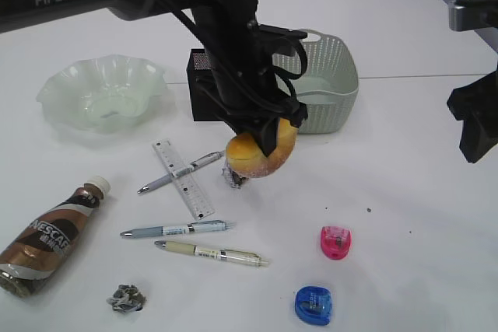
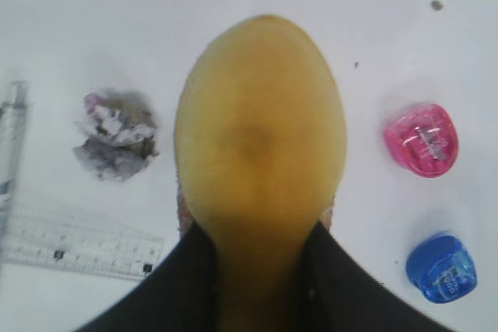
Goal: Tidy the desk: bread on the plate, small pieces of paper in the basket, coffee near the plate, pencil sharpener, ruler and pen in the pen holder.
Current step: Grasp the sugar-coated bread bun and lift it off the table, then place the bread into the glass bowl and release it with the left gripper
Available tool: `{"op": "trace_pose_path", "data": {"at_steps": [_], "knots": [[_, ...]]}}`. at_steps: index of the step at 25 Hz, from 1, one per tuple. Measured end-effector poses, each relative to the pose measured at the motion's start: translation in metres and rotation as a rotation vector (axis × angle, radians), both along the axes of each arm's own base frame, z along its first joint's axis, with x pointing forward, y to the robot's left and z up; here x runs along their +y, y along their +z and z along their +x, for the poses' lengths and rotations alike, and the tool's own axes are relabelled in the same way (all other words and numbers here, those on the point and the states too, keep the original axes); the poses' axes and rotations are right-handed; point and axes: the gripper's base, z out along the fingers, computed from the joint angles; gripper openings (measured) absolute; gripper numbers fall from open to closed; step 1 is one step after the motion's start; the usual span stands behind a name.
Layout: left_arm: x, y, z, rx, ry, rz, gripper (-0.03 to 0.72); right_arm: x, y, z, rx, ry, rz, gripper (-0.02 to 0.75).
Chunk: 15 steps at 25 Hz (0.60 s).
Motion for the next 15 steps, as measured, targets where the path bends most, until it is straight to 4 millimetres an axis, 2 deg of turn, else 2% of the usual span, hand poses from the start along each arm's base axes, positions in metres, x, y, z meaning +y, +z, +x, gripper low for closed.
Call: {"op": "trace_pose_path", "data": {"at_steps": [5, 8, 11, 15], "knots": [[0.02, 0.022, 0.008, -0.046, 0.104, 0.026, 0.167, 0.0, 0.0, 0.0, 0.0, 0.0, -0.001, 0.489], [0.042, 0.039, 0.018, -0.071, 0.174, 0.01, 0.167, 0.0, 0.0, 0.0, 0.0, 0.0, -0.001, 0.489], [0.074, 0.057, 0.033, -0.105, 0.255, 0.001, 0.167, 0.0, 0.0, 0.0, 0.002, 0.0, -0.001, 0.489], [0.123, 0.067, 0.055, -0.141, 0.37, 0.017, 0.167, 0.0, 0.0, -0.001, 0.009, -0.001, -0.003, 0.489]]}}
